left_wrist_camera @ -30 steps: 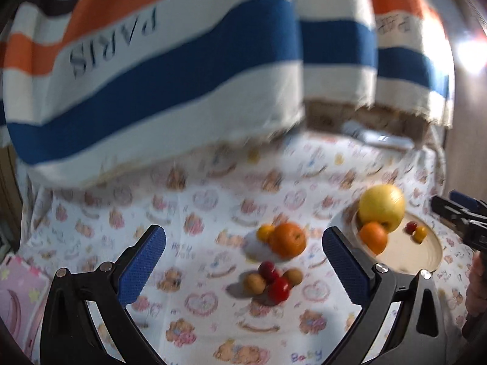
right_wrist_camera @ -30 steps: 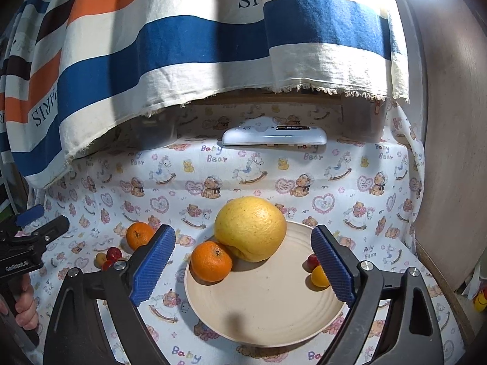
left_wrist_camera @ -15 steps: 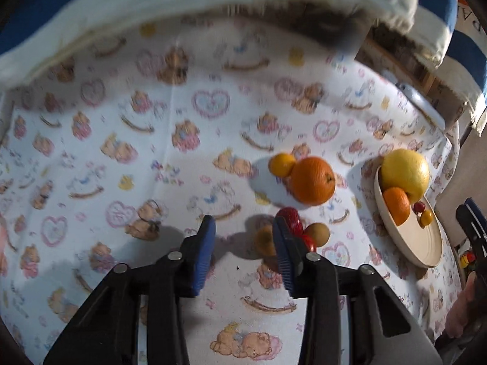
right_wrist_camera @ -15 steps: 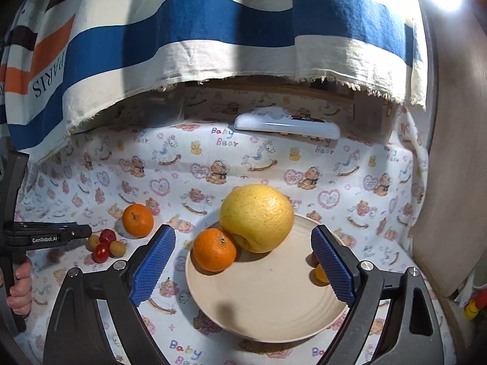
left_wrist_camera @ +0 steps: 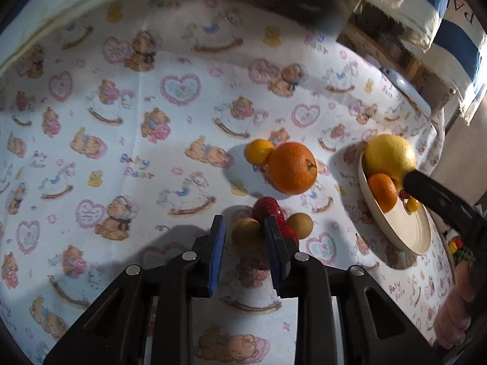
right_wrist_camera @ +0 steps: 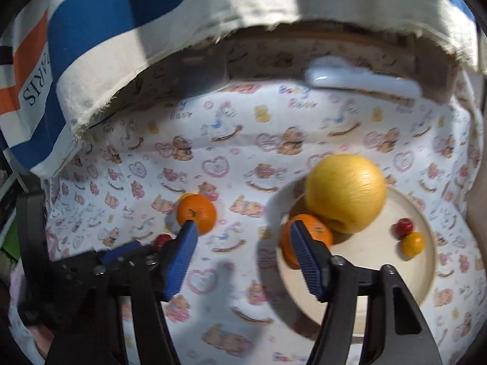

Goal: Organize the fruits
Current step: 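Grasp a small brown fruit with the left gripper while the right grasps another, then lift both small brown fruits and carry them over the cream plate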

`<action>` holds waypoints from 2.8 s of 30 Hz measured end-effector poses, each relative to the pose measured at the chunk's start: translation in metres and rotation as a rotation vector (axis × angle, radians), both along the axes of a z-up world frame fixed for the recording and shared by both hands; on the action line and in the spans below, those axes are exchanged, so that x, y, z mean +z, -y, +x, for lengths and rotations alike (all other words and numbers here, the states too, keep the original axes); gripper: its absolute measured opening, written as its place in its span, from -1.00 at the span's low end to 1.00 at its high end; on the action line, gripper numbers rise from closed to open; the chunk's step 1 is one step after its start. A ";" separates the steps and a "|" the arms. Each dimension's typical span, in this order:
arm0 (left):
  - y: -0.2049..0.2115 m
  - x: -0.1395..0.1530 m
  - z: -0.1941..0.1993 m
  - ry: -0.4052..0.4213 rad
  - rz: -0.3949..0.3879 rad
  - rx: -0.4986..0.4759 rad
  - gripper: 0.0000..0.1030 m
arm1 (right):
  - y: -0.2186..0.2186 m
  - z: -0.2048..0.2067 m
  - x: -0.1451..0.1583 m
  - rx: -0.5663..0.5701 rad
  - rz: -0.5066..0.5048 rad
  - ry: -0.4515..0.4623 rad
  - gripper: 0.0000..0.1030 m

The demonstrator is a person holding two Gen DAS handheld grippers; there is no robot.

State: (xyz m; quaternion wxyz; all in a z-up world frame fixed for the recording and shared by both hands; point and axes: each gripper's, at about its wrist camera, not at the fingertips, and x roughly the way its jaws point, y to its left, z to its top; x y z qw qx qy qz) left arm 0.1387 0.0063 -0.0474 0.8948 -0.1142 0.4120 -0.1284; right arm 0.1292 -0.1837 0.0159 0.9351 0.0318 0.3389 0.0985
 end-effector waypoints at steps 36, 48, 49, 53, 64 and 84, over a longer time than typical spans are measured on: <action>-0.010 -0.006 -0.003 -0.007 0.040 0.064 -0.58 | -0.040 0.021 -0.063 0.212 0.071 -0.199 -0.44; -0.006 -0.008 -0.002 -0.013 0.036 0.071 -0.58 | -0.046 0.019 -0.066 0.263 0.066 -0.237 -0.53; -0.008 -0.007 -0.003 -0.013 0.038 0.085 -0.58 | -0.045 0.019 -0.066 0.263 0.066 -0.236 -0.53; -0.014 -0.003 -0.007 0.012 0.024 0.119 -0.59 | -0.044 0.016 -0.064 0.187 0.011 -0.177 -0.54; -0.018 0.002 -0.009 0.010 0.054 0.146 -0.59 | -0.038 0.023 -0.063 0.087 -0.097 -0.111 -0.54; 0.000 0.026 -0.033 0.207 0.123 0.109 -0.59 | -0.030 0.009 -0.047 0.056 -0.059 0.020 -0.53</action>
